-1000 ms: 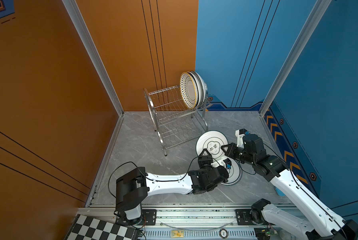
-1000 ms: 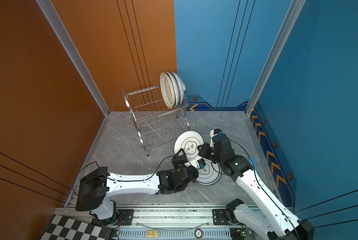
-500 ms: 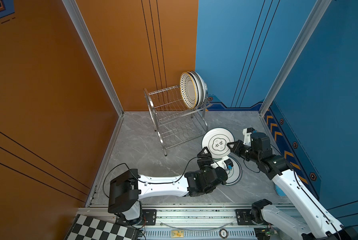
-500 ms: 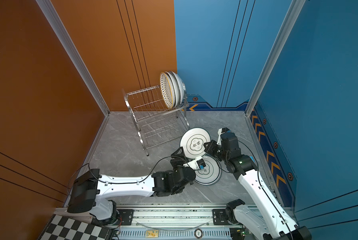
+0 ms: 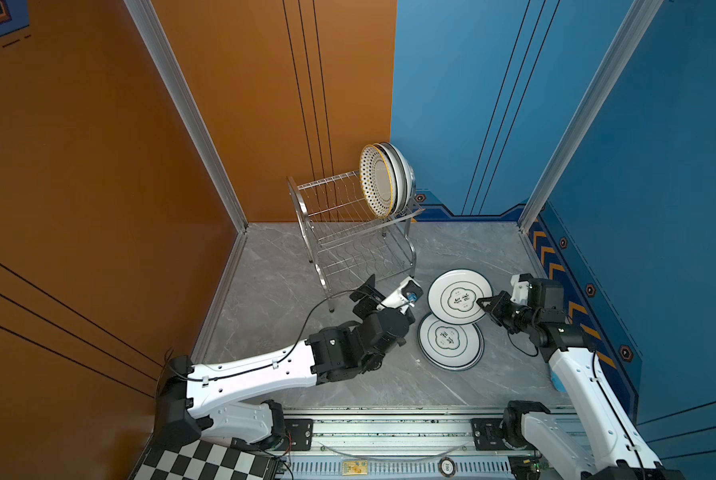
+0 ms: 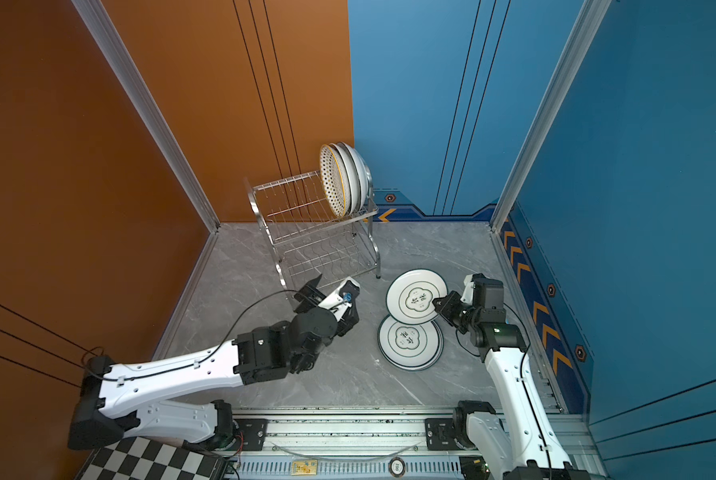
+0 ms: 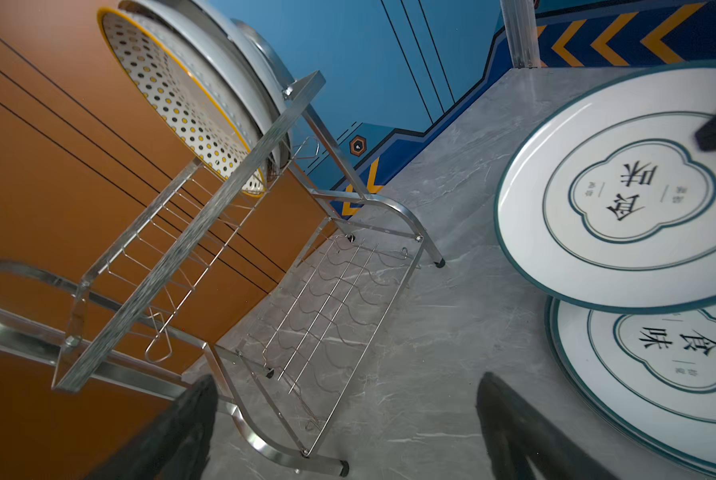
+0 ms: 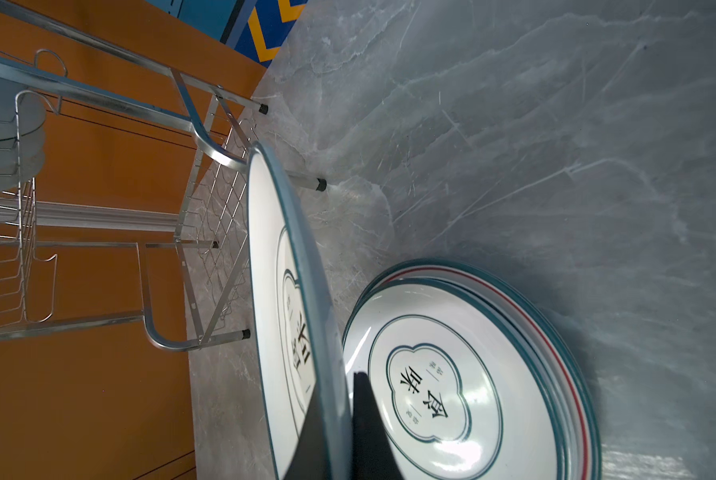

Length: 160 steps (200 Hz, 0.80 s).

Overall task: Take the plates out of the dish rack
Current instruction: 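Open the left gripper and draw it back while the right gripper holds the plate, then lower the held plate flat onto the stack with the right gripper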

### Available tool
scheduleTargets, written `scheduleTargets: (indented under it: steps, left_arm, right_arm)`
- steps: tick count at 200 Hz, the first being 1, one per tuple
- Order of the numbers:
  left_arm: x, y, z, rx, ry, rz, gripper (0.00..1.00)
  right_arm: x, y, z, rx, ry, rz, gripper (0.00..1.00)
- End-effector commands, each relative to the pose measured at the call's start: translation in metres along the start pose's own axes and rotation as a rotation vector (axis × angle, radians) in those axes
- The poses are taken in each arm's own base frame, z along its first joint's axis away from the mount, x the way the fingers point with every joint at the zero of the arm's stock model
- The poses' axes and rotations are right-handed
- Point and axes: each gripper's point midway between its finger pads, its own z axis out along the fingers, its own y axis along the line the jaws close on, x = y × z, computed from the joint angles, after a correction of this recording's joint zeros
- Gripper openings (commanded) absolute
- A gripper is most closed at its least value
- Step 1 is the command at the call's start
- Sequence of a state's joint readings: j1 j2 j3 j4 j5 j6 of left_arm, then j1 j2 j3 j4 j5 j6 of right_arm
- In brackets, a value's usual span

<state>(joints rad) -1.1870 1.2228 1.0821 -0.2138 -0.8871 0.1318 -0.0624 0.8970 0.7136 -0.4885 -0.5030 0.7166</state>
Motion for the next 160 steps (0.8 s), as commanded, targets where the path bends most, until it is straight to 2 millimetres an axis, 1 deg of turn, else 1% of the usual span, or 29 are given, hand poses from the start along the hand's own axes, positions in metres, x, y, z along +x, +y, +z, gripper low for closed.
scheduleTargets:
  steps: [1, 3, 10, 48, 70, 120, 160]
  left_arm:
    - [0.03, 0.003, -0.001, 0.143, 0.087, -0.236, 0.98]
    - [0.039, 0.001, 0.0, 0.149, 0.103, -0.237, 0.98]
    - [0.046, 0.003, -0.001, 0.171, 0.109, -0.272, 0.98]
    - [0.064, 0.028, -0.009, 0.143, 0.116, -0.383, 0.98]
    - [0.074, 0.034, -0.01, 0.151, 0.14, -0.436, 0.98]
    - [0.091, 0.045, -0.01, 0.15, 0.151, -0.541, 0.98]
    - [0.089, 0.051, -0.018, 0.177, 0.1, -0.603, 0.98]
  right_arm:
    - [0.016, 0.009, 0.001, -0.112, 0.074, -0.006, 0.0]
    - [0.017, 0.008, 0.002, -0.115, 0.08, -0.001, 0.0]
    - [0.021, 0.004, 0.004, -0.116, 0.092, 0.01, 0.0]
    - [0.038, -0.014, 0.01, -0.089, 0.127, 0.038, 0.0]
    - [0.049, -0.026, 0.013, -0.066, 0.148, 0.05, 0.0]
    - [0.062, -0.041, 0.017, -0.034, 0.165, 0.064, 0.0]
    - [0.071, -0.051, 0.021, 0.001, 0.179, 0.065, 0.0]
